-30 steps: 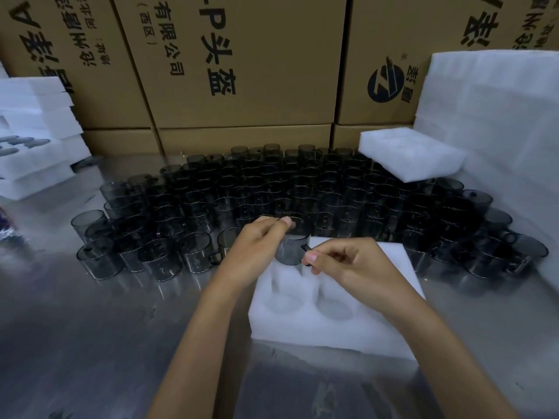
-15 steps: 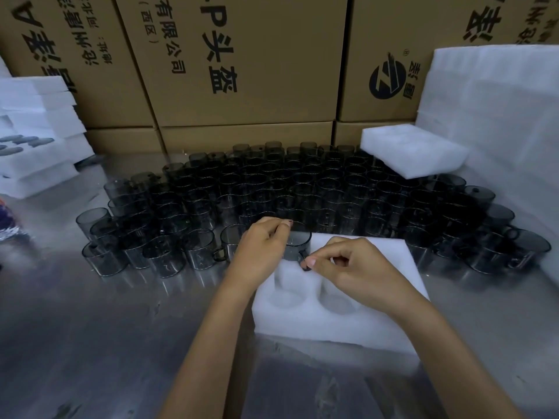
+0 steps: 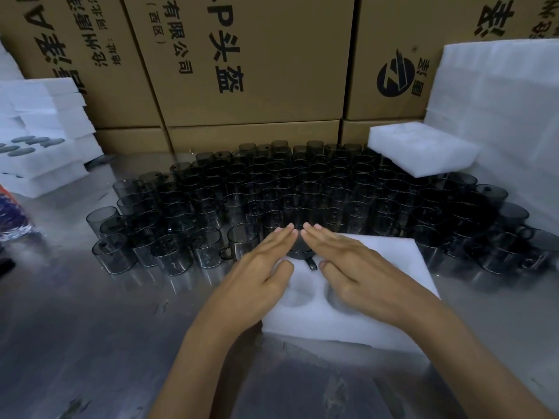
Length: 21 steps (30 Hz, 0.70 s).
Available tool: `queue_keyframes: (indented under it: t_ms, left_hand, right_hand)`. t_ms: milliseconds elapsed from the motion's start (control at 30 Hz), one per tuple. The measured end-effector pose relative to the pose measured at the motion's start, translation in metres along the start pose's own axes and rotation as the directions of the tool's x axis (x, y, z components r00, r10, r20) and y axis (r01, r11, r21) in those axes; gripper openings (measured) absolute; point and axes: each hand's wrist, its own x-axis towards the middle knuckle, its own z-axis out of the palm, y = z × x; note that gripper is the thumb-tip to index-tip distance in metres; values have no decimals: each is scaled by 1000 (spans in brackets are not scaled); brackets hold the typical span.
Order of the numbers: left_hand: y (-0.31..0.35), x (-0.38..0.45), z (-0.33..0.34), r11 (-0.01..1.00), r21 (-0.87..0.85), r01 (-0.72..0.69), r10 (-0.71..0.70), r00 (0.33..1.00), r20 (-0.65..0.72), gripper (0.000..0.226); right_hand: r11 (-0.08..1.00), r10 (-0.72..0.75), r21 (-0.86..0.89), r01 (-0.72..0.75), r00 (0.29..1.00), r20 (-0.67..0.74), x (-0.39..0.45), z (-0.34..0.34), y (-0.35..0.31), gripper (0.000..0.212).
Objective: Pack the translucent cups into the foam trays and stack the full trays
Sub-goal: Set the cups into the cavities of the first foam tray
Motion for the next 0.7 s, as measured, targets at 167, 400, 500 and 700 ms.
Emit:
queue_keyframes:
  t_ms: [167,400,500,700]
  left_hand:
    - [-4,3,1,999,40,25,-27,998,62,56]
    - [-2,-1,8,996,-77,54,-54,999,2,51]
    - [1,-3,11,992,-115,51,-54,998,-24,51]
    - [7,-7,12,968,-251,28,-63,989,-132,49]
  right_hand:
    - [994,18,-108,-17,1000,12,2,5,2,54]
    - [998,24,-59,-22,999,25,2,8,6,53]
    - [999,33,-21,-32,999,40,0,8,7,53]
    - [984,12,180,-17,1000,28,-4,4,4,56]
